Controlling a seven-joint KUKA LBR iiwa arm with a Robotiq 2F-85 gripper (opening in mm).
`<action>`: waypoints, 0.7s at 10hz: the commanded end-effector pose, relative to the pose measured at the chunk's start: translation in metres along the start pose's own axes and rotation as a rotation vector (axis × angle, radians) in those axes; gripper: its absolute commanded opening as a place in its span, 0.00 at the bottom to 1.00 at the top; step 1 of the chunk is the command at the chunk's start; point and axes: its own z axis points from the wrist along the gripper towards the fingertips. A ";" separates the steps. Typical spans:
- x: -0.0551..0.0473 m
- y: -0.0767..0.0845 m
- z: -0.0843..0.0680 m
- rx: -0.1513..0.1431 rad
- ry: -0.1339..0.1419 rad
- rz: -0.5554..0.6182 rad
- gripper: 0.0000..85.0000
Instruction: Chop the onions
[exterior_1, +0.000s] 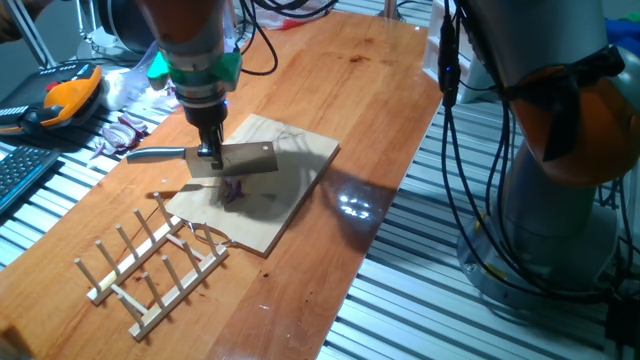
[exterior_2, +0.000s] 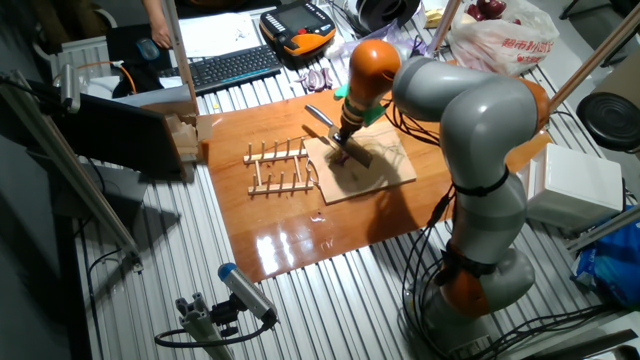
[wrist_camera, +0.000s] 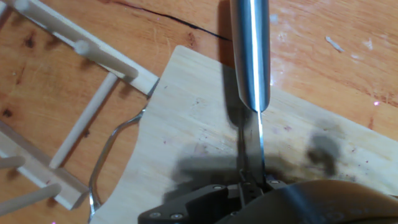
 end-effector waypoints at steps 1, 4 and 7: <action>0.001 0.001 0.005 0.003 -0.006 0.000 0.00; 0.005 -0.007 0.017 0.005 -0.027 0.000 0.00; 0.007 -0.006 0.025 0.004 -0.039 0.001 0.00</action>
